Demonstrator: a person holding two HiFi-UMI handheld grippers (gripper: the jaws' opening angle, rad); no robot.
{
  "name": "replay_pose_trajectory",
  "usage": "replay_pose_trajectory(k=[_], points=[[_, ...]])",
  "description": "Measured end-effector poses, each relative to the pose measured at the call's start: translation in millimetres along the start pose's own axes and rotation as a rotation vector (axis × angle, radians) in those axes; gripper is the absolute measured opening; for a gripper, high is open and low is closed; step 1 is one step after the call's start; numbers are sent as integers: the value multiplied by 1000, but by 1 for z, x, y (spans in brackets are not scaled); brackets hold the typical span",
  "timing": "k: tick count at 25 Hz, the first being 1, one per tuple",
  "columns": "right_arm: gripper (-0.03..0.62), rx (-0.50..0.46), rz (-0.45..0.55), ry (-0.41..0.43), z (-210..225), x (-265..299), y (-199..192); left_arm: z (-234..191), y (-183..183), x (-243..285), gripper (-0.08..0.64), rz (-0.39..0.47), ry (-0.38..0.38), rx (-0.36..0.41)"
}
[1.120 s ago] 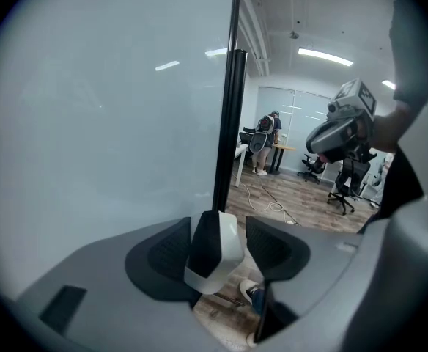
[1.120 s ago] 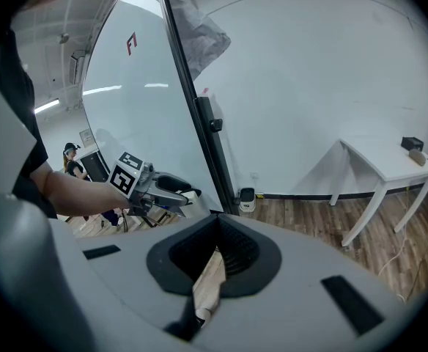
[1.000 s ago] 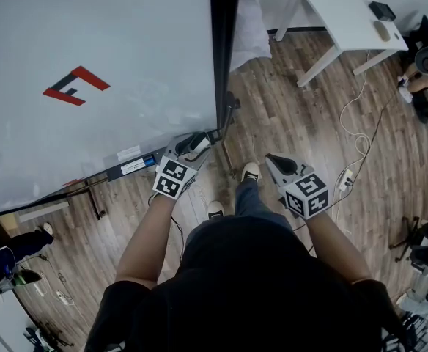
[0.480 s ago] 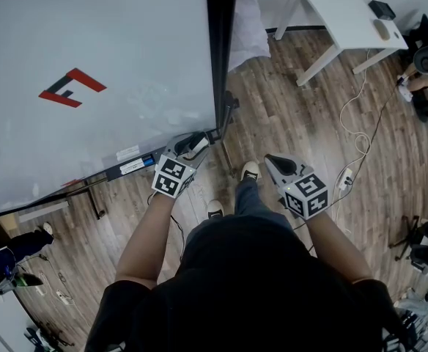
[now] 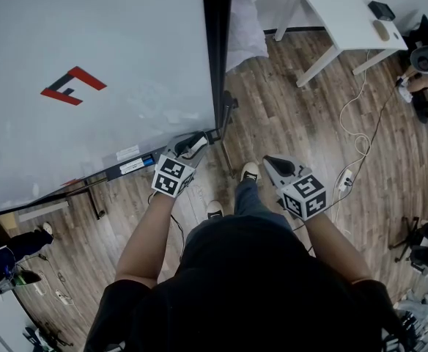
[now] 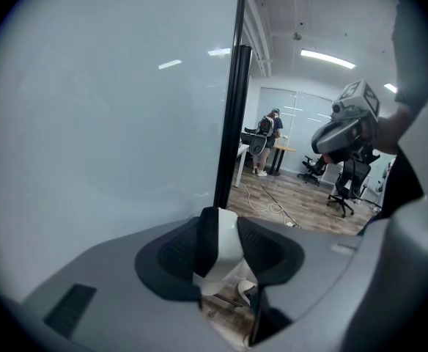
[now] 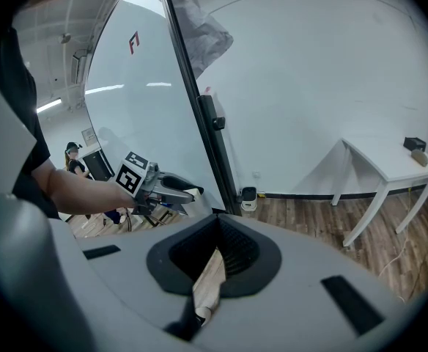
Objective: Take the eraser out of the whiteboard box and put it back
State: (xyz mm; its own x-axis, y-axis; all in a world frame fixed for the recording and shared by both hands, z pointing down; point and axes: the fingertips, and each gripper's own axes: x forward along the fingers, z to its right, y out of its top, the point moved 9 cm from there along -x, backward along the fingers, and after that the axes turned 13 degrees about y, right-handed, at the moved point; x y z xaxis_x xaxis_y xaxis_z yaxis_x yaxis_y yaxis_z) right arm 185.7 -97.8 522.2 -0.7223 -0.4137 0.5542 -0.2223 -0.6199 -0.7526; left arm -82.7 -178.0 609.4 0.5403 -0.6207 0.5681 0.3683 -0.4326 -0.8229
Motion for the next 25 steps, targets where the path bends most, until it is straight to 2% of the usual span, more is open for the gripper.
replay_pose_trajectory(k=[5, 12, 25], points=[[-6, -2, 0, 2, -1, -2, -1, 0, -1, 0, 161, -8, 11, 8], [-6, -6, 11, 4, -4, -6, -2, 0, 2, -5, 156, -2, 24, -37], [-6, -23, 25, 3, -14, -18, -2, 5, 15, -22, 153, 27, 41, -33]])
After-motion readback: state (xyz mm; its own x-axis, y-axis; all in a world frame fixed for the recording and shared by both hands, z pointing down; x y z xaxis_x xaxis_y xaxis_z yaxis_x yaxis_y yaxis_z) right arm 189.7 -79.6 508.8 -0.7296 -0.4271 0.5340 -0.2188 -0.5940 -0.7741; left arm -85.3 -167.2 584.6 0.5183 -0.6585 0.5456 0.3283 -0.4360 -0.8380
